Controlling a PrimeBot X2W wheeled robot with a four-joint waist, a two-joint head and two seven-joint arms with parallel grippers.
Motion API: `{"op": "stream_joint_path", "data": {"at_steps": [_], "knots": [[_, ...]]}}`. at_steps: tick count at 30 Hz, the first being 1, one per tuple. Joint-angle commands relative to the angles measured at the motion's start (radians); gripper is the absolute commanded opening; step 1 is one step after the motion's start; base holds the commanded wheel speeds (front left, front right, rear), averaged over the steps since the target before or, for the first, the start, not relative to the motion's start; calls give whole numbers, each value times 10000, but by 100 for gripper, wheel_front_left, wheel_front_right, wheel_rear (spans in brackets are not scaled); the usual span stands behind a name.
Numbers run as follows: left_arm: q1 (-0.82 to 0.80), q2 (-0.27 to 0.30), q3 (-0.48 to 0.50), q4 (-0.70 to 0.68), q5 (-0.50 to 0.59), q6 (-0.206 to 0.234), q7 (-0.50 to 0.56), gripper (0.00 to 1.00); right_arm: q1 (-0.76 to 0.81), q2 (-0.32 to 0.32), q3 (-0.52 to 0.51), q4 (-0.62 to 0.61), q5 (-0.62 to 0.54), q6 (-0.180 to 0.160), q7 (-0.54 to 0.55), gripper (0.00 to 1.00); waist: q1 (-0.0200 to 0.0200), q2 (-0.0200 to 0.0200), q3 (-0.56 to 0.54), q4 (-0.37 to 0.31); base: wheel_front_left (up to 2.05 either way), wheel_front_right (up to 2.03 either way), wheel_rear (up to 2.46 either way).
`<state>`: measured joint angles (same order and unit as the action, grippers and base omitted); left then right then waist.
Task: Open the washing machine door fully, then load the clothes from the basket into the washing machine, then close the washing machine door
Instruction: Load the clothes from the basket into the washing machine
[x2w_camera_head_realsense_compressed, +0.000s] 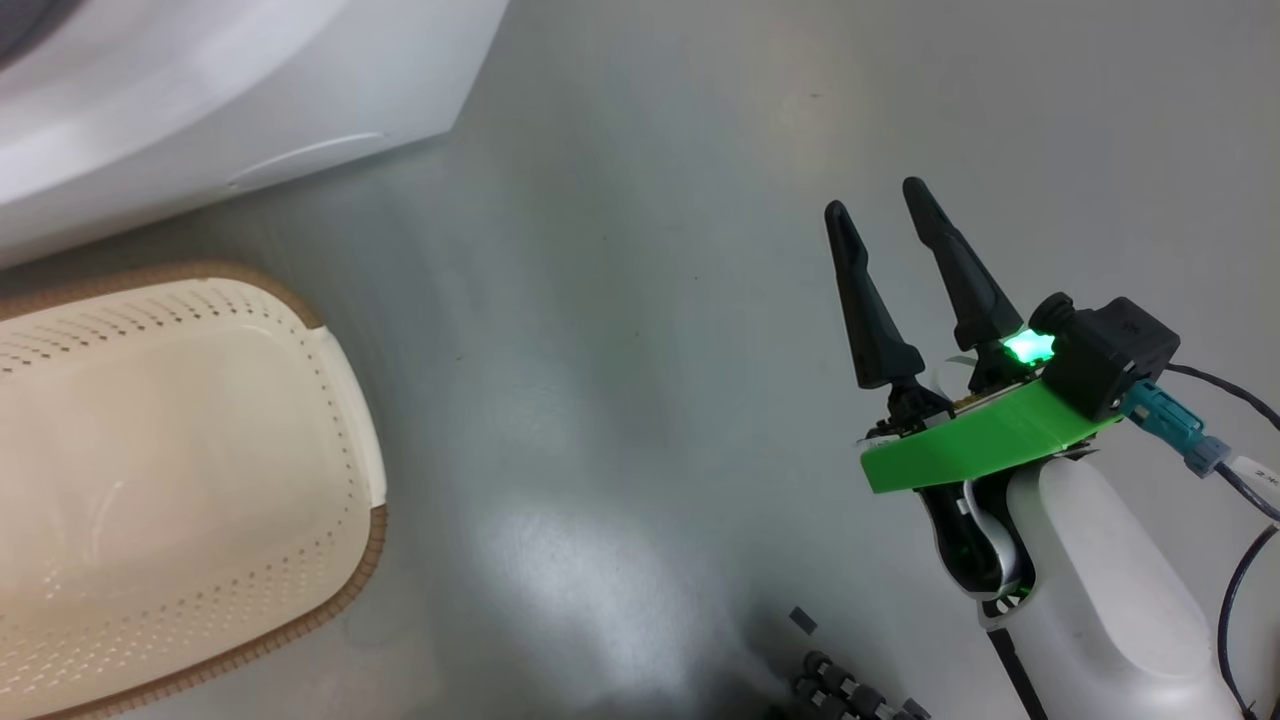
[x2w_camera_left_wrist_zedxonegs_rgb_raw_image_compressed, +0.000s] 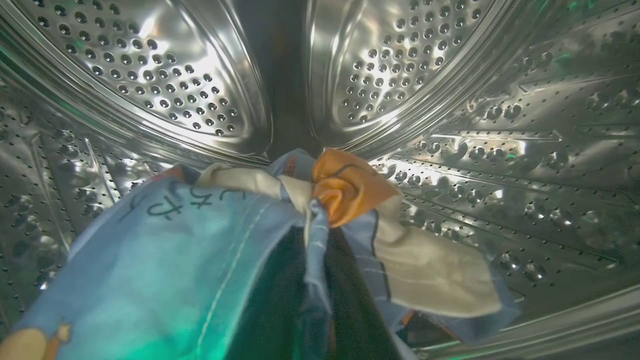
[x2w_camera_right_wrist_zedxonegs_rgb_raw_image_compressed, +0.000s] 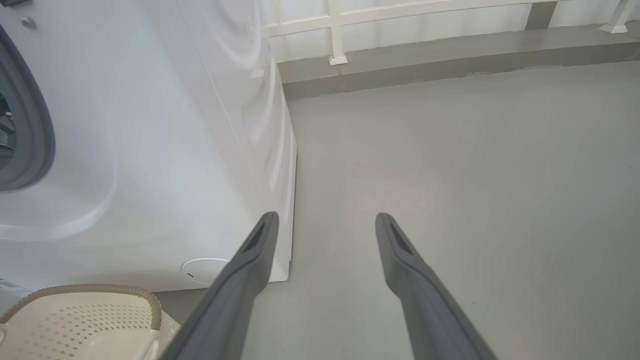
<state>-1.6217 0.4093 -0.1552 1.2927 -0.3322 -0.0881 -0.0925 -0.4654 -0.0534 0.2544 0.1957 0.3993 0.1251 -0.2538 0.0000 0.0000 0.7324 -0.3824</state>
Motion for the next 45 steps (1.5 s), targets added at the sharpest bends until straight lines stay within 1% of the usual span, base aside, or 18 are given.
{"op": "stream_joint_path", "data": {"at_steps": [1, 6, 13, 19, 24, 27, 35, 40, 45], "knots": [[72, 230, 23, -182, -103, 31, -49, 100, 151, 18, 146, -150, -43, 56, -80, 100, 0, 0, -120, 107, 0, 0, 0], [690, -32, 83, -138, -316, -43, -610, 100, 139, 22, 181, -57, -95, 56, -80, 100, 0, 0, -504, 357, 0, 0, 0], [1732, -411, 107, -112, -574, -203, -1316, 100, 139, -108, 333, 151, -93, 56, -80, 100, 0, 0, -1348, 772, 0, 0, 0], [2558, -729, 128, -182, -810, -328, -1564, 100, 230, -230, 387, 346, -43, 56, -80, 100, 0, 0, -2067, 1073, 0, 0, 0], [3539, -990, 68, -564, -948, -391, -1670, 100, 345, -362, 420, 497, 27, 56, -80, 100, 0, 0, -2802, 1339, 0, 0, 0], [4141, -1140, 42, -1077, -1036, -410, -1685, 100, 444, -426, 407, 567, 70, 56, -80, 100, 0, 0, -3212, 1502, 0, 0, 0], [6310, -1496, 91, -3101, -1094, -422, -1690, 100, 789, -560, 389, 737, 155, 56, -80, 100, 0, 0, -4265, 1906, 0, 0, 0], [7750, -1673, 324, -4407, -1039, -393, -1691, 100, 1035, -676, 323, 813, 196, 56, -80, 100, 0, 0, -4864, 2164, 0, 0, 0], [9025, -1717, 612, -5458, -998, -283, -1691, 100, 1170, -773, 305, 863, 246, 56, -80, 100, 0, 0, -5311, 2356, 0, 0, 0]]}}
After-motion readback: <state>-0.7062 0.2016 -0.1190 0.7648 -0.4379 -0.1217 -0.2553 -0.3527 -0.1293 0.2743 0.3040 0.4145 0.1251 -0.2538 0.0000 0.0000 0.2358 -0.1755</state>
